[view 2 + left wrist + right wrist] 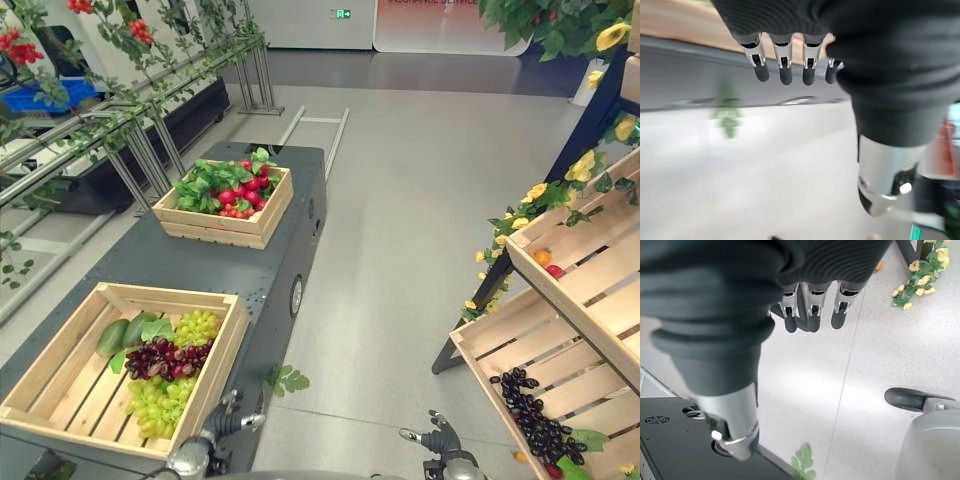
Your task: Pick up the fruits from the basket on one side to the basket on the other side
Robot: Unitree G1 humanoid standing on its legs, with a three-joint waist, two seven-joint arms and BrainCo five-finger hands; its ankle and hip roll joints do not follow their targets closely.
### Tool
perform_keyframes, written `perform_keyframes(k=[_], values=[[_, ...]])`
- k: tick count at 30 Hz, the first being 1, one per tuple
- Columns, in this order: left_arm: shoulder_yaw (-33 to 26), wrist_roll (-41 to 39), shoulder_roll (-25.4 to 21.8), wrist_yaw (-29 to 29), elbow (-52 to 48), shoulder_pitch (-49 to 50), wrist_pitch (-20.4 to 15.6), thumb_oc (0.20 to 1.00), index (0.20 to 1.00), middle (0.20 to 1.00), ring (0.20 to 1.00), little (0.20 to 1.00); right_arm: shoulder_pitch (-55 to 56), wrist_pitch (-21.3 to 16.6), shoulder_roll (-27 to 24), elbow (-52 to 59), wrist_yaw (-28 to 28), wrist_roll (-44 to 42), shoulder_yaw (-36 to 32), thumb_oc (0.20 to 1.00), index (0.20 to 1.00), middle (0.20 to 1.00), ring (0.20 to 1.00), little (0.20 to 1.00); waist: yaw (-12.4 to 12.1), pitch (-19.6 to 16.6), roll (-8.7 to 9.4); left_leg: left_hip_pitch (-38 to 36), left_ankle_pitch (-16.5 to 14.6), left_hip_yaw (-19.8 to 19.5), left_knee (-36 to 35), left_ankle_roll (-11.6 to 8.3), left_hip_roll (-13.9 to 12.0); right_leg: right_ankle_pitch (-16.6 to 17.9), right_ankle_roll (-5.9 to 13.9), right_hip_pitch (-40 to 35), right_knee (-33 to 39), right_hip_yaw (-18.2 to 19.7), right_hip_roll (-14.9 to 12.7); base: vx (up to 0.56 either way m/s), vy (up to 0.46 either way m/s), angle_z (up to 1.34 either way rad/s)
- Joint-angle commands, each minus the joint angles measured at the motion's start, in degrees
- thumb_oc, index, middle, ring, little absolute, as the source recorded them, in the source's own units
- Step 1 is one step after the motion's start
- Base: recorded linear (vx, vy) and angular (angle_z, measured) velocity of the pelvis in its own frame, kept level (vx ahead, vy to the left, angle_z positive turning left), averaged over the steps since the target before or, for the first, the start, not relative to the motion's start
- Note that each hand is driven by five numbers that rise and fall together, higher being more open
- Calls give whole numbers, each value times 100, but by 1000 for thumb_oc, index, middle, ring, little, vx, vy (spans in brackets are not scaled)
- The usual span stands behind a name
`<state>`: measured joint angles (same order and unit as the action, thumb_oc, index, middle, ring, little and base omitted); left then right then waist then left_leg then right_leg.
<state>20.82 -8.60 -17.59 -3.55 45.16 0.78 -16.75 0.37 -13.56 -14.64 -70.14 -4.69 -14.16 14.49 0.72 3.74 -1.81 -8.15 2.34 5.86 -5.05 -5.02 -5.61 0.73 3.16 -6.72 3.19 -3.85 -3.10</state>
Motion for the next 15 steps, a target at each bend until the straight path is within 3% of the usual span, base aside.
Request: perform_keyframes(k=[1,7,12,15], values=[[-248,-220,-523,111,-1255,-714,-440,1000,1000,1000,1000,1000,-387,-40,-97,-1,42,-22,134,1000,1000,1000,1000,1000,30,133,171,25,-298,-342,191,149,273,121,485,232,-410,-113,-293,0,0,0],[-473,-515,-1037,399,-2409,-882,-548,1000,1000,1000,1000,1000,-374,15,-88,31,203,-55,111,1000,1000,1000,1000,1000,44,103,165,-17,-306,-316,164,131,267,115,496,214,-407,-101,-290,0,0,0],[-623,-648,-1054,415,-2611,-884,-542,1000,1000,1000,1000,1000,-367,-19,-78,88,230,-467,-135,1000,1000,1000,1000,1000,50,118,135,-12,-302,-299,159,125,263,120,498,229,-396,-90,-292,0,0,0],[-992,-683,-1228,310,-2918,-675,-592,1000,1000,1000,1000,1000,-400,-176,-194,869,151,-727,-311,1000,1000,1000,1000,1000,85,252,83,89,-283,-264,195,129,275,141,502,386,-436,-37,-295,-58,16,-1]])
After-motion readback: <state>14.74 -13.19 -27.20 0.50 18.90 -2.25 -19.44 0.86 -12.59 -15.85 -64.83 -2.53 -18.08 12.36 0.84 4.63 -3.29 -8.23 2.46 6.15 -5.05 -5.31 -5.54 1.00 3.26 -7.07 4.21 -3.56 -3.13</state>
